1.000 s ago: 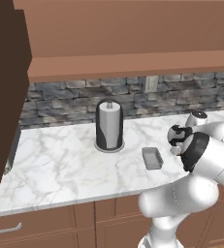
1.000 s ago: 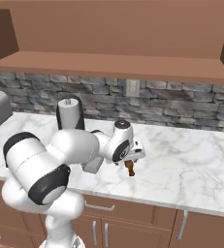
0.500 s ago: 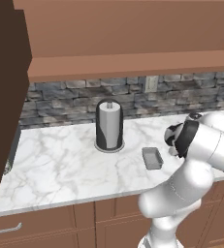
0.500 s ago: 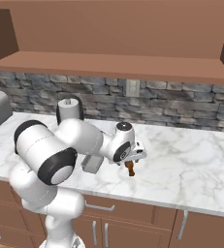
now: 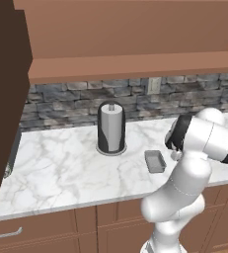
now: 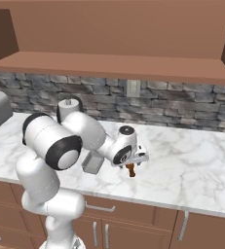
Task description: Retrieve the tupperware from the cabinet, then place the raw meat into the tupperware to avoid contamination.
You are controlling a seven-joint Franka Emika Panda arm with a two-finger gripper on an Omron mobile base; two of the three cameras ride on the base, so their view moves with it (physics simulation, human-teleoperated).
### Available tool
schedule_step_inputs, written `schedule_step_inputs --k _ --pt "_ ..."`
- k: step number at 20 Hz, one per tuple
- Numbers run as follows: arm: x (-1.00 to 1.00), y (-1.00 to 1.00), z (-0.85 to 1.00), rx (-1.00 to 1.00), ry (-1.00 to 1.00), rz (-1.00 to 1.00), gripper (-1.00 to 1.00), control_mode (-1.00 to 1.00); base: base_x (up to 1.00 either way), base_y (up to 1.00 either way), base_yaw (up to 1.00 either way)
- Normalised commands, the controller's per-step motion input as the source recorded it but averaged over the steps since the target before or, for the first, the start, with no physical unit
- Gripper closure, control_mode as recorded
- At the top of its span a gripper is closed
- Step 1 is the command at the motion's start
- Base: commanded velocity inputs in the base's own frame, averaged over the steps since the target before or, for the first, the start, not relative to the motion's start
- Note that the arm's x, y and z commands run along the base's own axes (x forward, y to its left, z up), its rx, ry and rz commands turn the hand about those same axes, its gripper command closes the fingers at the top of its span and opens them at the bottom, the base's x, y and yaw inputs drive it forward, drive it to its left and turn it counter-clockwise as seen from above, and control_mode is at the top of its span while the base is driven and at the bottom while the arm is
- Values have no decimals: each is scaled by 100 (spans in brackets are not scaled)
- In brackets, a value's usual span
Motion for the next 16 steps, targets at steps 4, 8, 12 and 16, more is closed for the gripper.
schedule_step_inputs --k 4,8,12,16 --pt "3 -4 -38 0 0 0 100 -100 0 0 0" --pt "2 0 -39 0 0 1 100 -100 0 0 0" --pt "-14 1 -41 0 -3 1 100 -100 0 0 0" --pt "-41 6 -27 -1 -6 -1 100 -100 0 0 0"
